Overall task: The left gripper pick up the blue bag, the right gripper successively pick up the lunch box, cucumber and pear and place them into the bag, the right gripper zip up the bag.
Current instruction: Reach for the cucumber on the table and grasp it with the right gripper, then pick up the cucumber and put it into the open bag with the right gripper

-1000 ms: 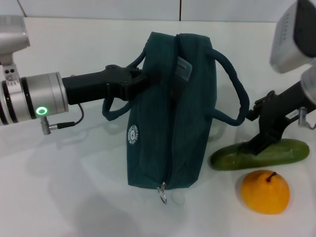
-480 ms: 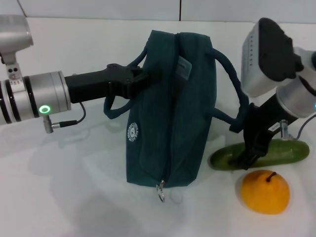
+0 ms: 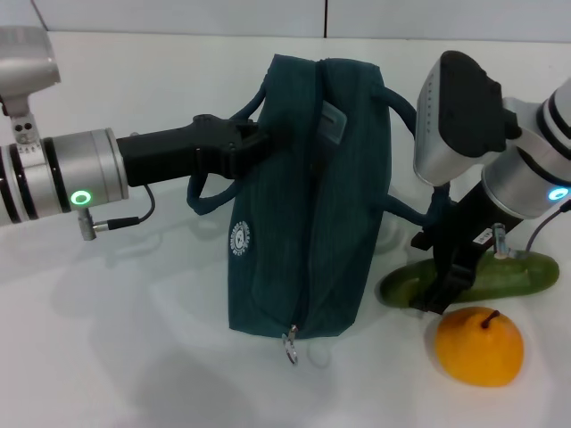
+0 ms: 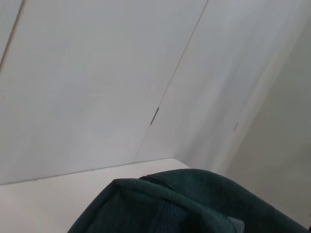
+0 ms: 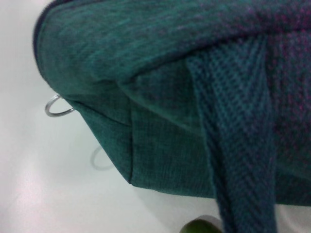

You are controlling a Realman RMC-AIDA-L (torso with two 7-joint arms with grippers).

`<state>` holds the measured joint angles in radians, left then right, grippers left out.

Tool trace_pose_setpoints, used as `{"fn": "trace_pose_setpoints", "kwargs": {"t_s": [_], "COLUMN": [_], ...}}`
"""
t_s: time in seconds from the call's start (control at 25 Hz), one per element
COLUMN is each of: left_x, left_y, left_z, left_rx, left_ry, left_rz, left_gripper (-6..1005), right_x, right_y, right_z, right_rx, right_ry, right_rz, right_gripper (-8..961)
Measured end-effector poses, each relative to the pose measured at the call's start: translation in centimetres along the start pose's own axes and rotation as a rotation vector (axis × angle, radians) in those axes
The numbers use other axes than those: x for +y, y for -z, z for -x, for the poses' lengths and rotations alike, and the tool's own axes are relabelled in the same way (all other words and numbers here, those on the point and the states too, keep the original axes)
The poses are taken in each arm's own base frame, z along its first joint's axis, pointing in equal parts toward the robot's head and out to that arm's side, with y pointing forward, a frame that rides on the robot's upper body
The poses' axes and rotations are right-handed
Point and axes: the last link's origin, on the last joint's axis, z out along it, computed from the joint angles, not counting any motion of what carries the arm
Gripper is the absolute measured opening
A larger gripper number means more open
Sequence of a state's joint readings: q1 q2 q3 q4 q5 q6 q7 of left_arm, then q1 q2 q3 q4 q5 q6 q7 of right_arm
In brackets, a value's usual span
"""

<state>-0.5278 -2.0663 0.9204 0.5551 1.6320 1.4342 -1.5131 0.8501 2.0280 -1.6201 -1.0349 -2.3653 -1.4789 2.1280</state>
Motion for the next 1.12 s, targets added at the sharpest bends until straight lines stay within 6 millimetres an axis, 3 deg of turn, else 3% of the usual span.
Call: {"fn": "trace_pose_setpoints", "kwargs": {"t_s": [0.32, 0.84, 1.04, 1.12], "left_x": [-0.2, -0.3, -0.3, -0.3], "left_y": [-0.1, -0.6, -0.4, -0.3], "left_z": [-0.1, -0.3, -0.2, -0.2], "left_rx": [0.004, 0.015, 0.026, 0.027], "left_ry": [-0.004, -0.014, -0.006, -0.004], "left_rz": [-0.011, -0.026, -0.032, -0.034], "left_gripper": [37, 38, 38, 38], "right_x": [0.1, -0.3, -0.9, -0.9], "right_y": [-0.8, -0.4, 1.6, 2.9], "right_z": [0.3, 0.3, -0.5, -1.3], "right_rx": [0.022, 0.012, -0.071, -0.129], "right_ry": [0.019, 0.02, -0.011, -0.027], "right_rz": [0.007, -0.004, -0.016, -0.012], "right_gripper": [802, 772, 548, 544]}}
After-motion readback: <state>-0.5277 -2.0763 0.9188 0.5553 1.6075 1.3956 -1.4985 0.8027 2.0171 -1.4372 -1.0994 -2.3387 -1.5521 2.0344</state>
